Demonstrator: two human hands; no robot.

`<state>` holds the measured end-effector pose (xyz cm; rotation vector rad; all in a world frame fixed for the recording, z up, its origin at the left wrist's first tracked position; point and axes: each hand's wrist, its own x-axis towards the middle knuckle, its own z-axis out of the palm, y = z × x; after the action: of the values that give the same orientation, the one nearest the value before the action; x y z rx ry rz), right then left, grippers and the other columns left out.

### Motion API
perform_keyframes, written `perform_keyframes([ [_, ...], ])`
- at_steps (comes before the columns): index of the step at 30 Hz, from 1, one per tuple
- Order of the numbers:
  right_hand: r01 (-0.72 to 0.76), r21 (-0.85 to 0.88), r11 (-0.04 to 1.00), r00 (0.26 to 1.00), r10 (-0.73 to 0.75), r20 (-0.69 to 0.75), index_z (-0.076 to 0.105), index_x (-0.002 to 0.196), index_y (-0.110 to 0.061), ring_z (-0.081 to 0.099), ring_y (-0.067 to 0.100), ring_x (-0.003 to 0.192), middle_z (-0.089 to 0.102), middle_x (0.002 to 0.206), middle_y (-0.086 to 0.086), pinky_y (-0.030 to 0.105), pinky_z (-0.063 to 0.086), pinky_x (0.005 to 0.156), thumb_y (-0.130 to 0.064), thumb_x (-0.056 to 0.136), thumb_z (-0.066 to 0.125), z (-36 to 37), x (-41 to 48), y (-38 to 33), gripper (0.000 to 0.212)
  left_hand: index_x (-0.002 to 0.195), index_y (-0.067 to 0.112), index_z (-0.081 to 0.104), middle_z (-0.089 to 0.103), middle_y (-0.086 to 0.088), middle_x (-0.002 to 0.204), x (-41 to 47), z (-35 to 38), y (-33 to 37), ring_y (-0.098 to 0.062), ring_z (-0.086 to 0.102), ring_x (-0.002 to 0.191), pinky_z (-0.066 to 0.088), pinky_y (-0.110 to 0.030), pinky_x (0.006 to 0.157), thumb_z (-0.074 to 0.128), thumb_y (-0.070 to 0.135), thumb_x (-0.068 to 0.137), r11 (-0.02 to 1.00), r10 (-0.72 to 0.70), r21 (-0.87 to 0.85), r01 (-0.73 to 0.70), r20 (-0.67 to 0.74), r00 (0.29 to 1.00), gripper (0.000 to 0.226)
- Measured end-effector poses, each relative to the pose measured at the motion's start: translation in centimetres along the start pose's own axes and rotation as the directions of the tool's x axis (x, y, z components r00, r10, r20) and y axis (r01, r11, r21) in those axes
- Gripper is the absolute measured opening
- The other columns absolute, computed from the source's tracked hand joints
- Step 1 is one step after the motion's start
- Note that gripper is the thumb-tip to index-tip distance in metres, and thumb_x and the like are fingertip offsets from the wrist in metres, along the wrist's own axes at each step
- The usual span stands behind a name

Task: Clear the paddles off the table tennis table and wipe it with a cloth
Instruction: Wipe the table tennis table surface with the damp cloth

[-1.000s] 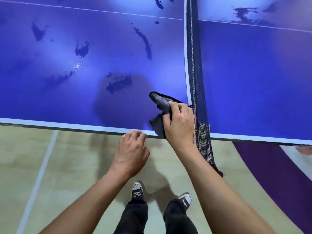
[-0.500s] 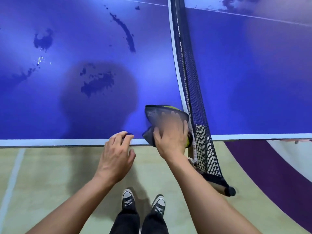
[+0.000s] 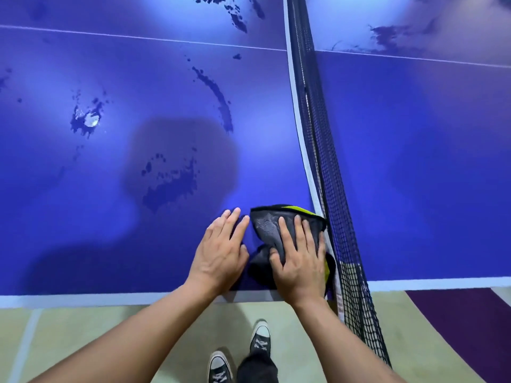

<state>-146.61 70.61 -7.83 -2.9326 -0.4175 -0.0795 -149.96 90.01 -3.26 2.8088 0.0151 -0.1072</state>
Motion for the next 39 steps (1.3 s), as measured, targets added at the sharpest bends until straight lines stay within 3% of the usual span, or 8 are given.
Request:
perform_keyframes([
  [13,0.068,0.033,0.997,0.996,-0.066,-0.052,0.035,0.158,-0.030,0.023,0.022,0.155,0.029,0.166,0.006,0.054,0.010,0.126,-0.051,0.088,0.041,2.6,21.7,0.8,0.074,0.155,0.005,0.031,0.024,-0.018,0.164,21.0,-2.8,-10.4,-0.036,0.023,0.152,0.019,-0.045,0.125,0.052,0.020,0.098,0.971,-0.229,0.029,0.237,-0.159,0.960,0.062],
  [16,0.061,0.037,0.997,0.998,-0.060,-0.025,0.034,0.159,-0.030,0.021,0.021,0.156,0.027,0.167,0.006,0.053,0.008,0.127,-0.052,0.090,0.037,3.1,28.9,0.3,0.073,0.156,0.005,0.028,0.022,-0.018,0.164,25.2,-2.7,-11.5,-0.034,0.019,0.153,0.014,-0.043,0.126,0.037,0.028,0.100,0.949,-0.310,0.013,0.315,-0.140,0.940,0.061],
  [29,0.003,0.011,1.000,0.996,-0.004,0.092,0.017,0.162,-0.035,0.005,0.019,0.158,0.010,0.172,0.003,0.053,-0.003,0.126,-0.058,0.096,0.026,5.3,60.0,-1.2,0.071,0.155,0.007,0.033,0.025,-0.010,0.165,26.0,-1.3,-11.8,-0.028,0.020,0.153,0.017,-0.046,0.125,0.034,0.029,0.096,0.941,-0.331,0.003,0.339,-0.208,0.920,0.063],
  [34,0.028,0.022,0.999,0.994,-0.030,0.101,0.019,0.162,-0.036,0.005,0.018,0.158,0.010,0.172,0.003,0.052,-0.004,0.126,-0.058,0.096,0.024,5.5,64.5,-1.2,0.070,0.154,0.005,0.035,0.027,-0.012,0.164,26.2,-1.3,-11.6,-0.031,0.023,0.152,0.020,-0.049,0.123,0.035,0.028,0.095,0.942,-0.326,0.000,0.334,-0.216,0.920,0.063],
  [39,0.036,0.018,0.999,0.992,-0.037,0.120,0.018,0.162,-0.035,0.005,0.018,0.158,0.009,0.172,0.004,0.050,-0.003,0.127,-0.055,0.099,0.024,4.9,63.6,-1.6,0.067,0.153,0.005,0.037,0.030,-0.014,0.162,26.1,-1.6,-11.5,-0.032,0.025,0.152,0.022,-0.050,0.123,0.035,0.028,0.095,0.941,-0.331,-0.004,0.338,-0.216,0.919,0.062],
])
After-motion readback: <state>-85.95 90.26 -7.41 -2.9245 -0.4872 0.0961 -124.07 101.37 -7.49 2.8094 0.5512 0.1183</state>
